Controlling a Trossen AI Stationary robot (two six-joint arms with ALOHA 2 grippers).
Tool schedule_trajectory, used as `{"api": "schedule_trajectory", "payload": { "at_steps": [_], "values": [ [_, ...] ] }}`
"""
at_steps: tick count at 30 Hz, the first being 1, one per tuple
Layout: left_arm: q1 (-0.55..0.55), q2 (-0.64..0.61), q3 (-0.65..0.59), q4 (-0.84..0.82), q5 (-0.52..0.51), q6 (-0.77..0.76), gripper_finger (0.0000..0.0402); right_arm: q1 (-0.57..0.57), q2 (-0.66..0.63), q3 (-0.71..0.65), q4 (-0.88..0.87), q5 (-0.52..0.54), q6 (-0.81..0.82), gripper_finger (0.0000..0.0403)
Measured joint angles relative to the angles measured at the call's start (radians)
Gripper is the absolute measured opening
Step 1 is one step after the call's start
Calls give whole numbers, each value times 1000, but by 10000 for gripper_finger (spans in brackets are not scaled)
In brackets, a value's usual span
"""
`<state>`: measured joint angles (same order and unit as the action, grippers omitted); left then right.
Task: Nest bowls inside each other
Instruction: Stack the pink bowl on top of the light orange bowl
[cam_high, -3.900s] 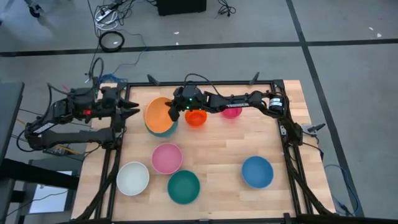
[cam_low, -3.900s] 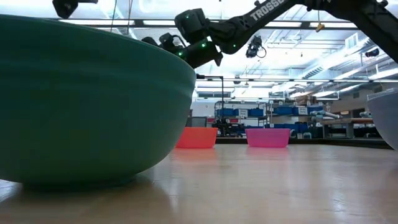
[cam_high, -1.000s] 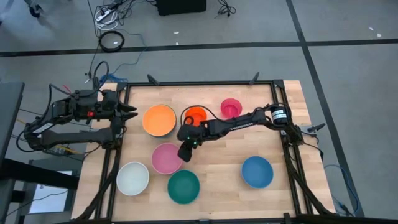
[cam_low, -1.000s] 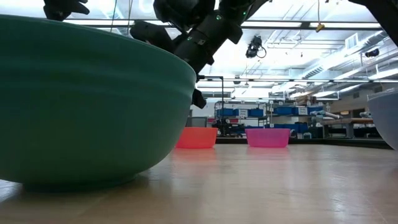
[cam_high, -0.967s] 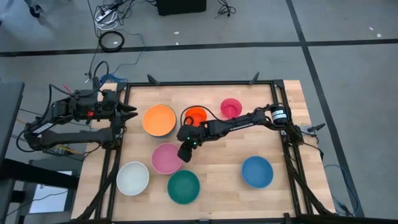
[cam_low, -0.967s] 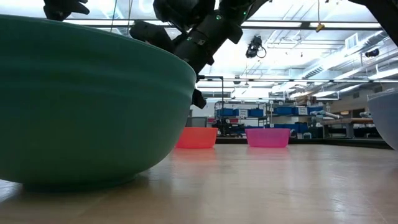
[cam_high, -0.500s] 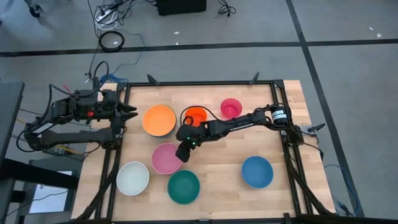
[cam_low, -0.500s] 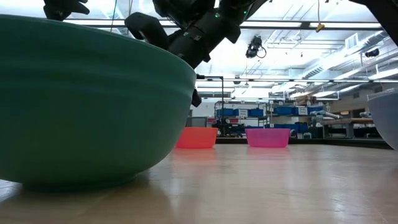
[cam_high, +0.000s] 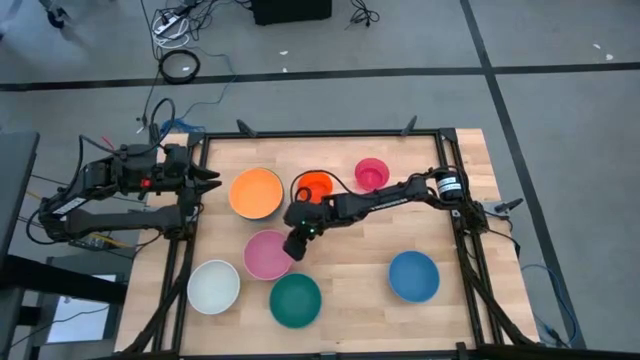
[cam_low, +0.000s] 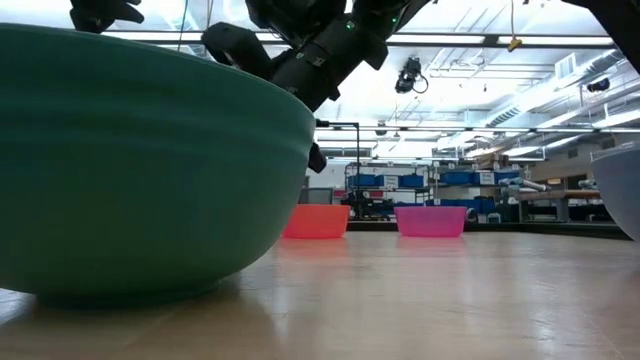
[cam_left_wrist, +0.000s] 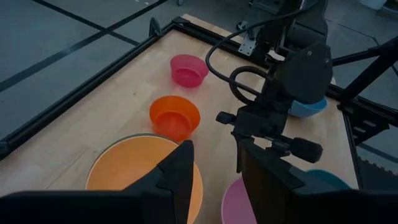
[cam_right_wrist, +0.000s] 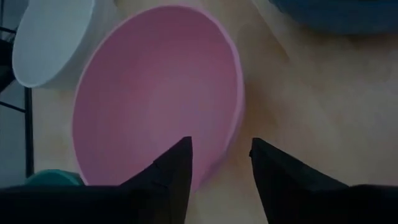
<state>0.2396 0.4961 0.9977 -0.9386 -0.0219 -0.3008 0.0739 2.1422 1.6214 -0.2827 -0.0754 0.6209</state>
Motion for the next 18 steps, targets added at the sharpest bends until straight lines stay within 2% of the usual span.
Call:
{"api": "schedule_trajectory", "payload": {
  "at_steps": [11,14,18],
  "values": [
    [0,0,0,0,0,0,138,2,1,-53,58,14,7,138],
    [0,0,0,0,0,0,138,2,1,-52,62,26,3,106],
    [0,0,0,0,0,0,138,2,1,-52,59,38,-59,21]
  ]
}}
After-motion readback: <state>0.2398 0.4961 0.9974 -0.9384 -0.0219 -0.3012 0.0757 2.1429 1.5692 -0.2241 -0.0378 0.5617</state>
